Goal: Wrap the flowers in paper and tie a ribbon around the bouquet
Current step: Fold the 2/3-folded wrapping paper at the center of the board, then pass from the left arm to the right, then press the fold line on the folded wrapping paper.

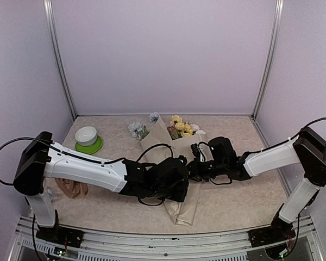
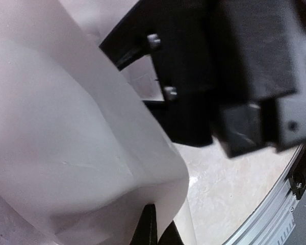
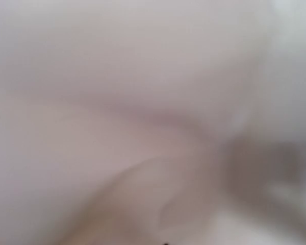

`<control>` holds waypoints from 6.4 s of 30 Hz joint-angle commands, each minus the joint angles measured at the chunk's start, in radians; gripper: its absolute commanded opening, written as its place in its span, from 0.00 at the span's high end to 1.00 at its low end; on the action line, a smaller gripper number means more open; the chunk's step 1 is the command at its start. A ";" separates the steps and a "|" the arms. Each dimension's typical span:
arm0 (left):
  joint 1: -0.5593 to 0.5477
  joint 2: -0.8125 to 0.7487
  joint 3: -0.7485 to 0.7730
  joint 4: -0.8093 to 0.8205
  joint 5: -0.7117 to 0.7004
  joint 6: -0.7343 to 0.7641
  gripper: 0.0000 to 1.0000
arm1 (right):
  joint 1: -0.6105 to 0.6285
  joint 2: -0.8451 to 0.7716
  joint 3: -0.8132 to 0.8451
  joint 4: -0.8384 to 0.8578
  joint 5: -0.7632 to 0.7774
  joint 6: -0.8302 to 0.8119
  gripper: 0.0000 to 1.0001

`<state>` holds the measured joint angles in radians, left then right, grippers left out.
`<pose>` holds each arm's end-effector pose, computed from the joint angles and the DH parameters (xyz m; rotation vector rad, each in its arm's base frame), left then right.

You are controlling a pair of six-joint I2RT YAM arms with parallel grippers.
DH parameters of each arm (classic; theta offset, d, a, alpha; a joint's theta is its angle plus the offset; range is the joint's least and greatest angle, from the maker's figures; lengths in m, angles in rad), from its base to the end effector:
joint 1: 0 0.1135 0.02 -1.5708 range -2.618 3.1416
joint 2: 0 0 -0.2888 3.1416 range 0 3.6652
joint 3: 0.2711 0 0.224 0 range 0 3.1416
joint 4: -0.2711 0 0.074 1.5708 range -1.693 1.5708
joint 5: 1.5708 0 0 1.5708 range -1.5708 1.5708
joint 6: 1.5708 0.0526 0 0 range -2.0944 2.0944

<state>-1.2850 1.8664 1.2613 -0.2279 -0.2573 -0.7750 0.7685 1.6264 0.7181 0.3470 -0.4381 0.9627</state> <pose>0.1255 -0.3798 0.2239 0.5039 2.4231 -0.6546 0.2139 0.2378 0.2038 -0.0621 2.4571 1.3783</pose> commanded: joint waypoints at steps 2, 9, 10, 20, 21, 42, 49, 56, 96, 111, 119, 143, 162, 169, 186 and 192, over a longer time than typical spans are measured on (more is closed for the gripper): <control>-0.022 0.066 0.098 -0.065 0.064 0.098 1.00 | -0.034 0.178 0.051 0.010 -0.106 -0.063 0.93; -0.071 0.182 0.257 -0.144 0.126 0.215 1.00 | -0.052 0.315 0.033 0.156 -0.147 0.020 0.95; -0.073 0.199 0.277 -0.162 0.140 0.231 1.00 | -0.053 0.315 0.021 0.176 -0.147 0.029 0.95; -0.070 0.278 0.338 -0.283 0.182 0.249 1.00 | -0.088 0.101 -0.015 0.068 -0.064 -0.004 0.95; -0.069 0.282 0.340 -0.289 0.184 0.249 1.00 | -0.097 0.067 -0.017 0.026 -0.039 -0.016 0.95; -0.075 0.365 0.425 -0.375 0.236 0.296 1.00 | -0.297 0.030 -0.029 -0.230 0.034 -0.187 0.91; -0.072 0.366 0.421 -0.373 0.237 0.295 1.00 | -0.430 -0.296 -0.105 -0.393 0.068 -0.239 0.66; -0.072 0.362 0.413 -0.369 0.236 0.293 1.00 | -0.456 -0.560 -0.156 -0.390 -0.079 -0.315 0.00; -0.018 0.067 0.200 -0.151 0.245 0.491 0.67 | -0.405 0.068 -0.025 -0.126 -0.138 -0.383 1.00; -0.128 0.545 0.655 -0.631 0.029 0.694 0.65 | -0.399 0.064 -0.022 -0.172 -0.104 -0.365 1.00; -0.119 0.502 0.576 -0.565 0.064 0.679 0.65 | -0.405 -0.109 -0.077 -0.346 -0.053 -0.352 0.40; -0.114 0.438 0.465 -0.463 0.073 0.691 0.65 | -0.305 0.149 -0.219 0.177 -0.308 -0.113 0.30; -0.043 0.042 0.183 -0.100 0.285 0.612 0.40 | -0.305 0.099 -0.227 0.191 -0.295 -0.098 1.00; -0.006 0.143 0.189 -0.318 0.275 0.625 0.70 | -0.302 0.084 -0.211 0.156 -0.283 -0.108 1.00; -0.153 0.167 0.197 -0.371 0.312 0.713 0.70 | -0.299 0.075 -0.210 0.147 -0.263 -0.107 1.00; -0.137 0.131 0.242 -0.288 0.286 0.732 0.69 | -0.293 0.069 -0.212 0.148 -0.263 -0.109 1.00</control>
<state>-1.4277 2.0380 1.4586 -0.5728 0.0277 -0.0669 0.4667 1.7218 0.4965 0.4984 -0.7246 0.8619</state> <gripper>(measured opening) 0.321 0.003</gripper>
